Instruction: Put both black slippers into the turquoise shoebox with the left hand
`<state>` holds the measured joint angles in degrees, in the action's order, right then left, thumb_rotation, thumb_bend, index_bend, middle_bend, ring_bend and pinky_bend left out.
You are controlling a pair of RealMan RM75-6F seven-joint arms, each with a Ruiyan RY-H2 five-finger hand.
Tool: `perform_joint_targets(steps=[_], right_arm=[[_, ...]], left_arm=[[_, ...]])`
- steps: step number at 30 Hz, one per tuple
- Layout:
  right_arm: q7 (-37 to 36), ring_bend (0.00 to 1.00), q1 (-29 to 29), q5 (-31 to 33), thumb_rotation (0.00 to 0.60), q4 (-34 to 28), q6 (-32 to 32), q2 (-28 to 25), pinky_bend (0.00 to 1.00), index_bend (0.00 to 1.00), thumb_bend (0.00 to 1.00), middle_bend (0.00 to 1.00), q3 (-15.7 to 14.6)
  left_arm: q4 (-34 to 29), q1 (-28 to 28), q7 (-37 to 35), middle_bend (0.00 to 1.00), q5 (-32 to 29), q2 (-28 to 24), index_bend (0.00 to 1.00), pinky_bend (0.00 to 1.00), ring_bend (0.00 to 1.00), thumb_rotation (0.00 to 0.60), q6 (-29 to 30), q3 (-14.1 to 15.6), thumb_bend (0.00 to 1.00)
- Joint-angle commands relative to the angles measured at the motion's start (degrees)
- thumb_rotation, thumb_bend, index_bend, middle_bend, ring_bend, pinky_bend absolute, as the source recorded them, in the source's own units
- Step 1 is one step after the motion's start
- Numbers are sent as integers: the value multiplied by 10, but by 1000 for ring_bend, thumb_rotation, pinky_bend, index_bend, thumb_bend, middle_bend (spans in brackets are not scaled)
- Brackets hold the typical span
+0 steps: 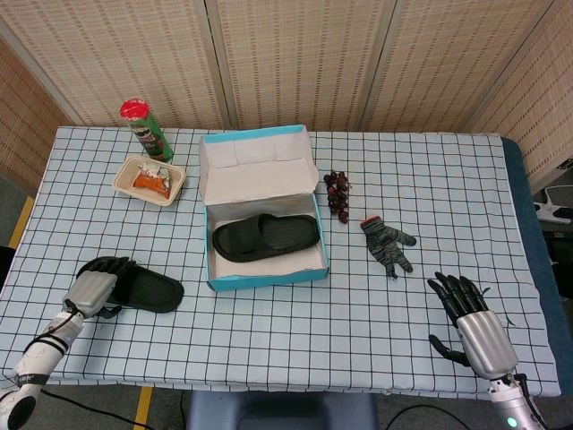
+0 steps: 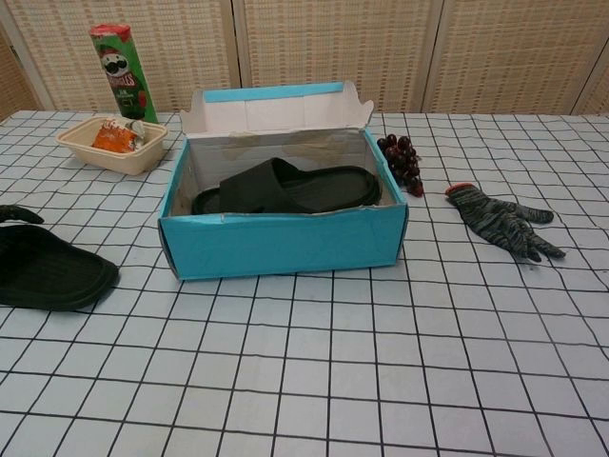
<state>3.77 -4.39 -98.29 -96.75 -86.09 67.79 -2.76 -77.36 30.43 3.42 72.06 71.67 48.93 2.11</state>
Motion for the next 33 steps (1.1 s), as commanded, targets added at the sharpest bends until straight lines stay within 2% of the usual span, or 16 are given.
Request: perform_joint_targets(steps=[1,5,9,11,13,15,17,22,33], right_arm=[[1,0,0,0,600,0,1,0,0,0,161,0,0],[3,0,-1,1,600,0,5,2,0,0,161,0,0],[3,0,-2,3,600,0,7,2,0,0,161,0,0],[4,0,-2,3,600,0,6,2,0,0,161,0,0],[4,0,-2,4,600,0,7,2,0,0,161,0,1],[6,0,-3,4,600,0,9,3,0,0,161,0,0],[7,0,-3,3,600,-1,10,3,0,0,161,0,-1],[8,0,-2,3,600,-2,7,2,0,0,161,0,0],[8,0,-2,3,600,-2,8,3,0,0,161,0,0]], left_arm=[[12,1,-1,0,3,11,0,97,0,600,-1,-3,293],[33,1,1,0,8,28,0,110,0,600,5,-8,306],[57,-4,6,4,13,47,0,172,1,600,21,-13,327],[62,-6,0,76,20,51,17,218,48,600,30,-14,338],[66,-11,-9,188,33,54,76,253,134,600,45,-15,343],[71,-14,-18,327,41,58,191,315,232,600,55,-16,356],[76,-15,-23,409,44,59,261,364,294,600,53,-15,370],[89,-14,-35,544,39,64,383,484,423,600,38,-17,437],[120,-28,-71,793,69,82,645,714,656,600,78,-21,692]])
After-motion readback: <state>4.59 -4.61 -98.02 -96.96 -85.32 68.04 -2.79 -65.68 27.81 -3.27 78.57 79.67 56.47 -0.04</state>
